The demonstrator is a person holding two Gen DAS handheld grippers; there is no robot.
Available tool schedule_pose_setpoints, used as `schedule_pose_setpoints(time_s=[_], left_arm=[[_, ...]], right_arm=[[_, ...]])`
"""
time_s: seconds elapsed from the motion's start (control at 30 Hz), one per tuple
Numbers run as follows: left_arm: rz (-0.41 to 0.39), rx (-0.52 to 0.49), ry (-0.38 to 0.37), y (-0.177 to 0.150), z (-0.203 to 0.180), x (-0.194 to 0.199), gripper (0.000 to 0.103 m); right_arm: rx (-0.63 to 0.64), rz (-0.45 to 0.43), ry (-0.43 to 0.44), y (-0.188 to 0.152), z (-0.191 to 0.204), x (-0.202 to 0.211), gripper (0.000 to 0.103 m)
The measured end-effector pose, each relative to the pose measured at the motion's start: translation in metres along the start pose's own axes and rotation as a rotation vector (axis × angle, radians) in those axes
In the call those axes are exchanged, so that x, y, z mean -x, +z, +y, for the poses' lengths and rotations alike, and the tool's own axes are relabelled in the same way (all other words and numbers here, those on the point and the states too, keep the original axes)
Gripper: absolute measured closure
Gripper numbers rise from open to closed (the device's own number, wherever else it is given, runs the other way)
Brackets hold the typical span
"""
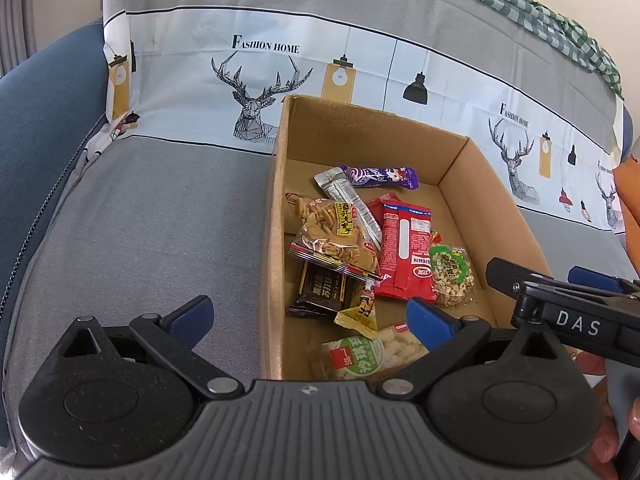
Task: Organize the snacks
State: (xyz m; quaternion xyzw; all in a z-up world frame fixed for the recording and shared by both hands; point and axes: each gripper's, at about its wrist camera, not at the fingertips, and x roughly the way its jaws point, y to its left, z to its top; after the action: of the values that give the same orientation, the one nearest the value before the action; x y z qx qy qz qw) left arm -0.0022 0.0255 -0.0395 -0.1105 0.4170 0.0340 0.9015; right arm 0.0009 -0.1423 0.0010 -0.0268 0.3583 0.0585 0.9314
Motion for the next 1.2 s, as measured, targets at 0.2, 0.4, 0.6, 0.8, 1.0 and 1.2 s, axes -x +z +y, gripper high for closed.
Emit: schedule_pose_setpoints(time_s=[0.2,0.4,0.6,0.8,1.0,1.2], left_arm=[[0.0,0.0,-0.001,-0.0001,-0.0004,-0.0001,0.001],[-0.001,-0.002,-0.003,-0.0004,-0.0014,-0.0008,0.001],[-0.003,-0.007,-0.007,-0.001,-0.0026,-0.0006,0.001],[-0.005,-0.011,-0.014,-0.0008,-0.0016,-0.0002,0.001],[-0.005,-0.013,-0.02,-0.0013,-0.0013,-0.0004,0.001],[-0.02,-0.024,-0.035,-0.0027,-0.0033,0.0012,0.001]], right_arm=[[0.001,0.001,0.0,0.0001,-0.0006,-0.0003,0.001],[0.0,0.001,-0.001,0.0002,-0.0009,-0.0006,0.001],[0.0,0.002,0.0,0.0007,-0.0013,-0.0007,0.001],[-0.004,0.003,0.0,-0.0002,-0.002,-0.0007,0.001],[-0.004,0.004,0.001,0.0005,-0.0025,-0.0009,0.001],[-0.023,0.012,-0.002,-0.0022,-0.0043,-0.0006,0.001]])
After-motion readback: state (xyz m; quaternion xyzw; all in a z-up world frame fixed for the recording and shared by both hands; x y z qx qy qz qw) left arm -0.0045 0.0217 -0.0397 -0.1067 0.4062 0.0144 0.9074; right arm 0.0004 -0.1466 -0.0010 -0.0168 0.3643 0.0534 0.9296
